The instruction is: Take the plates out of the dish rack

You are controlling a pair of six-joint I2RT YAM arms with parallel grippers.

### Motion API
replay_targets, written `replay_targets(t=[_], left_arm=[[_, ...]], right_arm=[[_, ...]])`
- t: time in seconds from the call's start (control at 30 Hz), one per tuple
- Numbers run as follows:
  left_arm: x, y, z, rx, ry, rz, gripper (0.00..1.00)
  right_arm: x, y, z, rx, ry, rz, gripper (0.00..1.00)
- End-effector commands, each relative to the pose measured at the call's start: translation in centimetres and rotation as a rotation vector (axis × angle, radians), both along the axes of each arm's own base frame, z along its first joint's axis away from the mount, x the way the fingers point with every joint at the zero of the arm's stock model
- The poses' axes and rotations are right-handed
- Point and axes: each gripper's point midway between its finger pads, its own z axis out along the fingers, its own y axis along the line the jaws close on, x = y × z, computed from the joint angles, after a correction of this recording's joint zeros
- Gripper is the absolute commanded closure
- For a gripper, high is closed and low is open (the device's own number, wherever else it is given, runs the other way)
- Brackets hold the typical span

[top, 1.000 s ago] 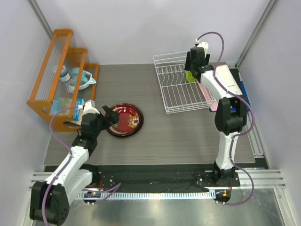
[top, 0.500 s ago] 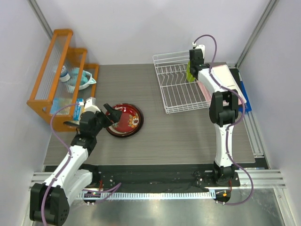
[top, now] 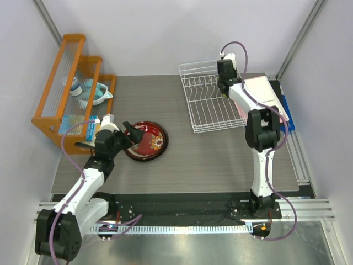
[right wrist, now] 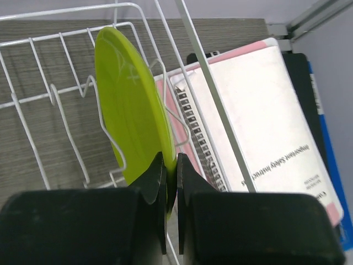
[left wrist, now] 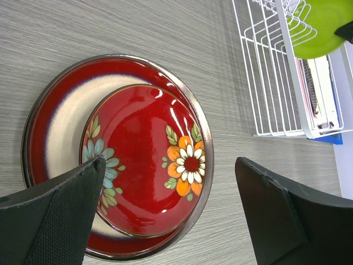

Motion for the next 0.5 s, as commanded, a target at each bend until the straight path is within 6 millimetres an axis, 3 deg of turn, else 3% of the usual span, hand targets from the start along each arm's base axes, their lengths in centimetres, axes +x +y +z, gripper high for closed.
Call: replay_targets(t=[0.0, 0.03, 0.07, 0.27, 0.37, 0.43, 0.47], left_arm=[[0.7, -0.3, 1.7, -0.01, -0.045, -0.01, 0.01], [0.6, -0.2, 1.5, -0.007, -0.035, -0.009, 0.01], [0.6, -0.2, 1.6, -0.007, -0.033, -0.01, 0.01], [0.4, -0.4, 1.8, -0.021, -0.034, -0.02, 0.01], [0.3, -0.8, 2.3, -0.04, -0.041, -0.034, 0.0], [0.4, -1.0, 2.7, -0.053, -0.056, -0.042, 0.01], [0.3, -1.3, 2.7, -0.065, -0.056, -0.054, 0.0]], right_arm=[[-2.2, -0.3, 11.5, -0.113, -0.271, -0.096, 0.99], [-3.0, -0.5, 13.1, -0.109, -0.303, -0.11, 0.99], [-3.6, -0.6, 12.7, -0.11, -0.298, -0.111, 0.99], [-7.6, -0.2, 16.3, -0.001, -0.366, -0.118, 0.99], [-9.7, 0.6, 16.5, 0.034, -0.368, -0.102, 0.99], [-11.6, 1.2, 17.7, 0.093, -0.379, -0.061, 0.99], [-12.3, 2.2, 17.2, 0.143, -0.367, -0.042, 0.99]])
